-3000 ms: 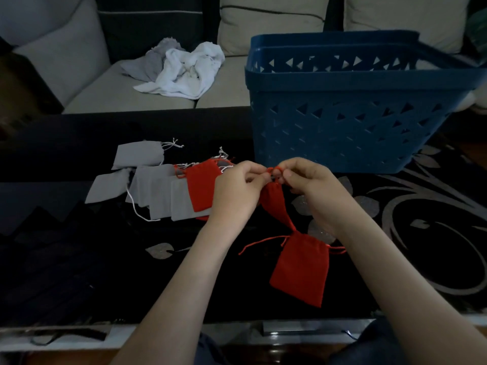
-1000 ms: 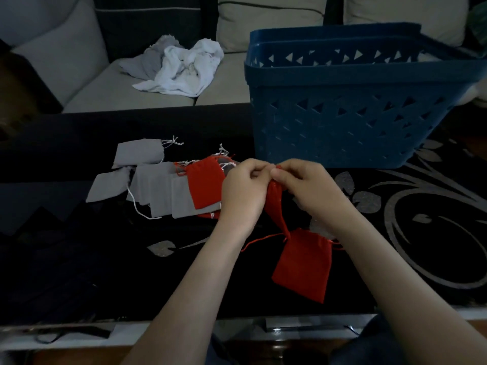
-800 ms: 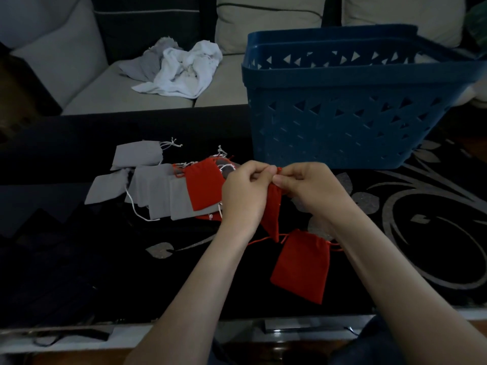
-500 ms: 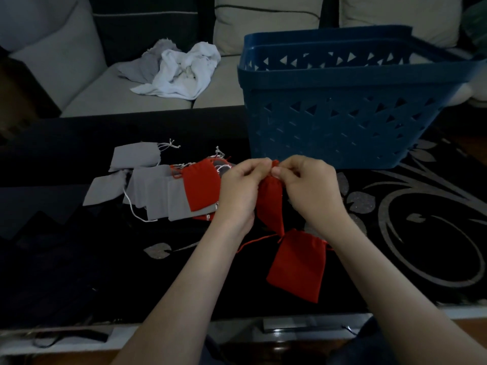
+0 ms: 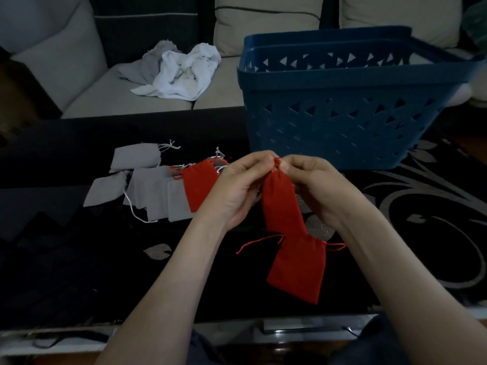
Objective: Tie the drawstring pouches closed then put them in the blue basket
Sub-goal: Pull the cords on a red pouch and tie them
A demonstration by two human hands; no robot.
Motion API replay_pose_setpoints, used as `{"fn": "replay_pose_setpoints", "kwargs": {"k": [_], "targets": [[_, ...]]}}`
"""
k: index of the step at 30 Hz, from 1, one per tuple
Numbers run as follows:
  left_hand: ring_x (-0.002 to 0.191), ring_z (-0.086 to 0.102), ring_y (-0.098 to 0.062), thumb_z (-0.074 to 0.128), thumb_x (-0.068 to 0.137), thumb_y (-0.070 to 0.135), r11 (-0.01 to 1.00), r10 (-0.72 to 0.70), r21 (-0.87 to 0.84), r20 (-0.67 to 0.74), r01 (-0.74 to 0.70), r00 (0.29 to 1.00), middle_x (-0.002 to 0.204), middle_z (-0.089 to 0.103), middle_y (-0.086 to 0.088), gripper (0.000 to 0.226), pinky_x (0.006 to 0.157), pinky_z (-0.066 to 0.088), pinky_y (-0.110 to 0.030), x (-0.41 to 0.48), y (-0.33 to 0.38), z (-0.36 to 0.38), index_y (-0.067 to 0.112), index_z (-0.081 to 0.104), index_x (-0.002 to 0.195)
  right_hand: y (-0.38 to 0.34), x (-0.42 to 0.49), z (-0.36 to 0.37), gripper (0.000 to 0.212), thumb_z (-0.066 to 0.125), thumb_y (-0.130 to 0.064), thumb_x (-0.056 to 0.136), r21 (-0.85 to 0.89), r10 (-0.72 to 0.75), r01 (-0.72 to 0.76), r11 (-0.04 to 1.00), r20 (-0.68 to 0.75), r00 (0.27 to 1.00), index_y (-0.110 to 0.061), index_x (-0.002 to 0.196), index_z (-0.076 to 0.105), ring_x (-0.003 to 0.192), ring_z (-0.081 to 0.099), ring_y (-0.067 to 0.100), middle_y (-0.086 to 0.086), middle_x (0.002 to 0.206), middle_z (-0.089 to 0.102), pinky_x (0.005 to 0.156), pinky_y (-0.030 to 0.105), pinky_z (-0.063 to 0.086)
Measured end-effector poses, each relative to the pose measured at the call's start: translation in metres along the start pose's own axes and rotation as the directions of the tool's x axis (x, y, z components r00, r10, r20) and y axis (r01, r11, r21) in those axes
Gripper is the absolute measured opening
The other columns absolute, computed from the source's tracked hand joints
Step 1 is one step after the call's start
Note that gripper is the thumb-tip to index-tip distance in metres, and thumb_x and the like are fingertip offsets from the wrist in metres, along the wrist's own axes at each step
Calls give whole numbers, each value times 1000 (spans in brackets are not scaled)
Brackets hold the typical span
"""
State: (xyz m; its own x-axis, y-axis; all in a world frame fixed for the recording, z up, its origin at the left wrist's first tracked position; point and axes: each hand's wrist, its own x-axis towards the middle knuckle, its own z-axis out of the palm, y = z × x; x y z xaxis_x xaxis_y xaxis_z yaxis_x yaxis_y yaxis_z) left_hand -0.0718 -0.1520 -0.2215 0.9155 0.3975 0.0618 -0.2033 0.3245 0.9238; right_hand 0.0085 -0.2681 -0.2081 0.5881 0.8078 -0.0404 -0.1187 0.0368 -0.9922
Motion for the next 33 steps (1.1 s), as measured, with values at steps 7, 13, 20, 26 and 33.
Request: {"fn": "replay_pose_setpoints", "kwargs": {"k": [7, 13, 20, 26, 33], "targets": [[80, 65, -10, 64, 79, 14, 913, 131, 373, 109, -163, 985, 79, 70, 3, 6, 78, 50, -20, -6, 12, -12, 12, 67, 84, 4, 2, -10, 19, 54, -15, 92, -69, 18, -14, 998, 59, 998, -11, 75, 63, 67, 52, 10, -2, 67, 61, 70, 24, 40], [79, 64, -6, 62, 86, 4, 851, 148, 485, 143, -200, 979, 78, 69, 7, 13, 73, 49, -16, -13, 13, -18, 16, 67, 84, 3, -3, -10, 15, 56, -17, 91, -227, -13, 33, 973, 87, 996, -7, 86, 66, 76, 53, 16, 11, 81, 61, 70, 21, 42], [85, 67, -10, 66, 86, 9, 706, 188, 684, 72, -186, 979, 84, 72, 4, 9, 81, 51, -23, -9, 7, -19, 17, 70, 84, 2, 0, -10, 12, 64, -21, 88, -449, 4, 4, 894, 17, 1000, -11, 83, 69, 76, 52, 21, 23, 88, 64, 70, 34, 40], [75, 64, -3, 68, 85, 12, 695, 156, 715, -48, -75, 987, 77, 71, 7, 16, 71, 48, -14, -6, 0, -18, 24, 68, 76, 14, 5, -4, 8, 65, -22, 87, -751, -227, 116, 649, -46, 973, -22, 80, 65, 65, 55, 0, -11, 71, 62, 64, 10, 41], [68, 60, 0, 68, 86, 15, 493, 156, 868, -27, -54, 987, 80, 70, 1, 4, 63, 42, -6, -7, 3, -16, 18, 69, 83, 20, 6, 1, 10, 65, -15, 86, -786, -305, 134, 603, -72, 950, -19, 77, 65, 73, 62, 11, -2, 75, 68, 66, 18, 45]]}}
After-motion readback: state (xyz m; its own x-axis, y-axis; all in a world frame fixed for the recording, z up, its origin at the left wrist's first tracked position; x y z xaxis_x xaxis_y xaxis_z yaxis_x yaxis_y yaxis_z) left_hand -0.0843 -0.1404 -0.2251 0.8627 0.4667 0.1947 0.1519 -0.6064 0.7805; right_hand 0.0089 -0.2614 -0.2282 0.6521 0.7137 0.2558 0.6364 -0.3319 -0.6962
